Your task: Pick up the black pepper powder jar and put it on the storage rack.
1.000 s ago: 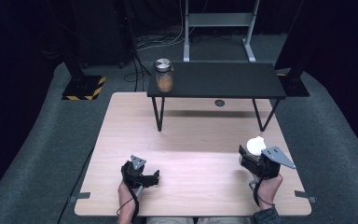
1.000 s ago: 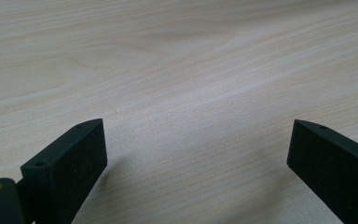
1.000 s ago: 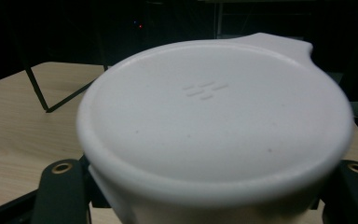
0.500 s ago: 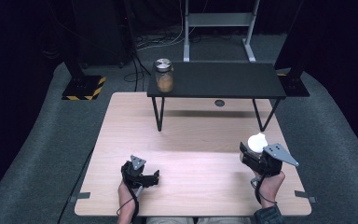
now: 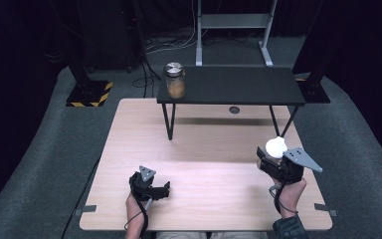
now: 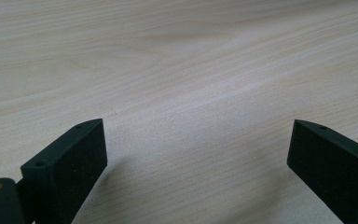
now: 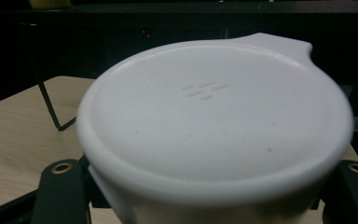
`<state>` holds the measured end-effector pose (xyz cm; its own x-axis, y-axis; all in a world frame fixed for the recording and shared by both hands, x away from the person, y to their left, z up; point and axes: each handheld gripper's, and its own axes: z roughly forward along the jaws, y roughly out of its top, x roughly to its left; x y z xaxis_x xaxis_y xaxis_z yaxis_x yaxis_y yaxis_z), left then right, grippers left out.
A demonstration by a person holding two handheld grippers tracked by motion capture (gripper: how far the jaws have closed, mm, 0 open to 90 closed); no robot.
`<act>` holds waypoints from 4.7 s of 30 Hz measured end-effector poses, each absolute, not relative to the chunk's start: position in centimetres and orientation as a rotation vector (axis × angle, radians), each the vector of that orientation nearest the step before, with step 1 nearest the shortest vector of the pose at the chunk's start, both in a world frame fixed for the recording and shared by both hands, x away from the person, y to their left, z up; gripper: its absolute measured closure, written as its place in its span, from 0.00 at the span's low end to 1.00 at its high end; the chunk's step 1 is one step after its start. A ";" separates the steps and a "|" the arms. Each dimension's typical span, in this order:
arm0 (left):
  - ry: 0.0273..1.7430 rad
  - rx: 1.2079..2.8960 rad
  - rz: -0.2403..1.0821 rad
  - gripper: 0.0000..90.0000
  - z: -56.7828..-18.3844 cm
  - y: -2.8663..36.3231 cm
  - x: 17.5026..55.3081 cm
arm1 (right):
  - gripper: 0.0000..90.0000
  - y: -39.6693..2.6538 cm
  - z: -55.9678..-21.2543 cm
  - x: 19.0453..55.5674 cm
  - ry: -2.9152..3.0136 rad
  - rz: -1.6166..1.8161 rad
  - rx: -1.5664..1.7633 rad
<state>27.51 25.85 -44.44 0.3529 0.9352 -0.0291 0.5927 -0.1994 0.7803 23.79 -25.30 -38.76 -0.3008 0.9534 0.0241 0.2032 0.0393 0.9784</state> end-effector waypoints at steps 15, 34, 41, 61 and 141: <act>1.332 1.906 0.603 0.05 -44.4 25.8 27.6 | 0.31 -25.4 -36.6 24.9 1.636 1.314 1.175; 1.330 1.914 0.597 0.05 -44.3 25.8 27.7 | 0.31 -25.6 -33.9 25.9 1.647 1.310 1.144; 1.329 1.914 0.595 0.05 -44.3 25.9 27.8 | 0.31 -25.4 -32.9 26.7 1.666 1.308 1.121; 1.326 1.910 0.601 0.05 -44.4 25.9 27.6 | 0.31 -24.9 -30.5 28.2 1.680 1.296 1.085; 1.262 1.882 0.641 0.04 -44.9 26.1 26.5 | 0.31 -20.8 -23.4 35.9 1.741 1.332 1.068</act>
